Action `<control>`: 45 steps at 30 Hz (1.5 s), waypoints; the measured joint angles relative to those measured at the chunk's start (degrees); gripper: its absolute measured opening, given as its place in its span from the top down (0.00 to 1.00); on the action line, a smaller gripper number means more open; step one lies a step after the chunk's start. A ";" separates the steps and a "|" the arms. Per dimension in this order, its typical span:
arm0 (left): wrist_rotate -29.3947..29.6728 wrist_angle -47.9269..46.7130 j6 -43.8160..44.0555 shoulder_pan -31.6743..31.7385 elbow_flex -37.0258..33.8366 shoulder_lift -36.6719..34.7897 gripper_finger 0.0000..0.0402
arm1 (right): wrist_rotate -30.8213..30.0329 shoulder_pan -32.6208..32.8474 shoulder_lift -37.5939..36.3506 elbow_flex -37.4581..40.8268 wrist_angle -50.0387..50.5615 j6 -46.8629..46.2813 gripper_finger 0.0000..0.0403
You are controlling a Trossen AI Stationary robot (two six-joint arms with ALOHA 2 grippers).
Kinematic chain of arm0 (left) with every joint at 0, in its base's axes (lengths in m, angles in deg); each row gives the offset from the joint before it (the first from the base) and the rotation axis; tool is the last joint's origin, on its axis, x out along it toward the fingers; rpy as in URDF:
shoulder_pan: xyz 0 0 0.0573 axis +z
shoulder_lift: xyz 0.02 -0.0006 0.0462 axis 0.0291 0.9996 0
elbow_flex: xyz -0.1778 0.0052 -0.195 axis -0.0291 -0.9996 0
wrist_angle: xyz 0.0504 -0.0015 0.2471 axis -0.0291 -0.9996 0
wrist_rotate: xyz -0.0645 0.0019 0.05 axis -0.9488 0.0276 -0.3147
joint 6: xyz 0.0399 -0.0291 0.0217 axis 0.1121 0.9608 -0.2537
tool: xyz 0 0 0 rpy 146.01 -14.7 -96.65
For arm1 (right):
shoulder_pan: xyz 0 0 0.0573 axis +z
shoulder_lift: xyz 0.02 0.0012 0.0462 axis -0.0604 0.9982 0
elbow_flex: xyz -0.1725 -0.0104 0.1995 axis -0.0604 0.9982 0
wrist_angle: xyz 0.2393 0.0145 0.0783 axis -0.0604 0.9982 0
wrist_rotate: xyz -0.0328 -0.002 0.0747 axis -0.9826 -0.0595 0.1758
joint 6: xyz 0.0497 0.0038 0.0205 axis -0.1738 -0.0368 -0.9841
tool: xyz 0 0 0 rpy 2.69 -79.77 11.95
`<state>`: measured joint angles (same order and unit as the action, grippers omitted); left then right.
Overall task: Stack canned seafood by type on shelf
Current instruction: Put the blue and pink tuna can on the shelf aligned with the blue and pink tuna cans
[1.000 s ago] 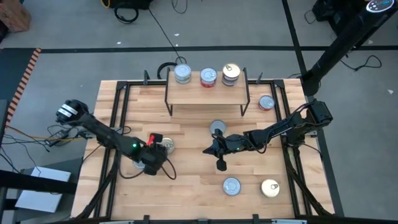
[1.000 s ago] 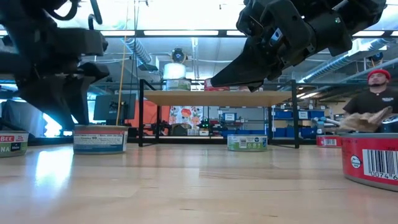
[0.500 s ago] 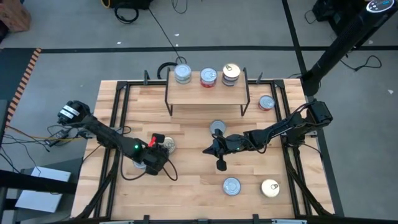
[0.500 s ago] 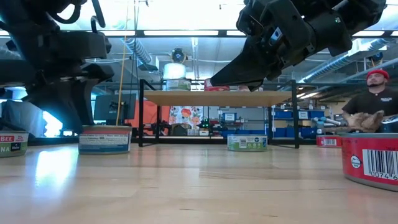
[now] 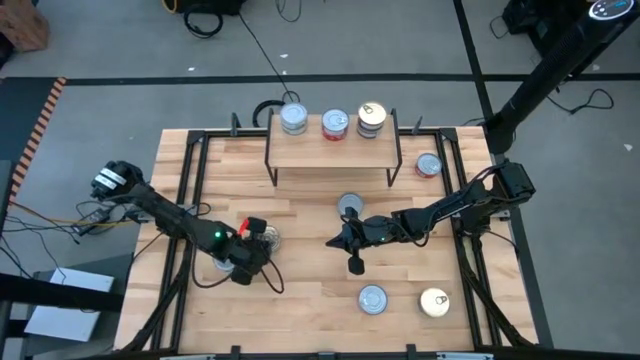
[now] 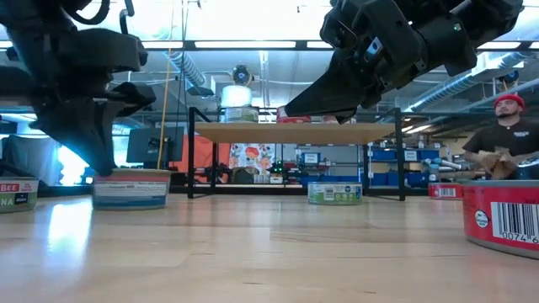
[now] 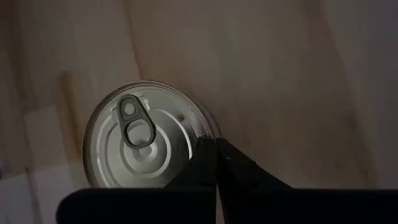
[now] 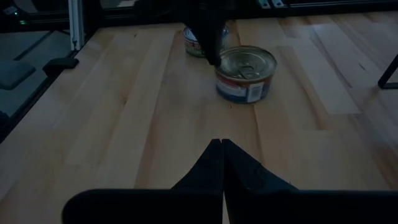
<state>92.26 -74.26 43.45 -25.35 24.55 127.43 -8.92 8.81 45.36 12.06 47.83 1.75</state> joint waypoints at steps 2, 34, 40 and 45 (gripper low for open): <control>-1.07 -0.04 -0.06 -0.01 0.66 -0.65 1.00 | 0.00 0.00 0.00 0.00 0.00 0.00 0.99; -11.52 13.07 3.19 6.04 2.83 -1.87 1.00 | 0.03 0.04 0.00 0.00 0.04 -0.15 0.99; -13.77 21.94 3.48 6.02 2.83 -1.87 1.00 | 0.02 0.04 0.00 0.00 0.04 -0.17 0.99; -17.14 31.65 4.28 6.45 0.65 -1.98 1.00 | 0.04 0.13 0.00 0.00 0.04 -0.17 0.99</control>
<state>75.12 -42.61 47.74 -18.89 25.20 125.45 -8.88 8.94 45.36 12.06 47.87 1.58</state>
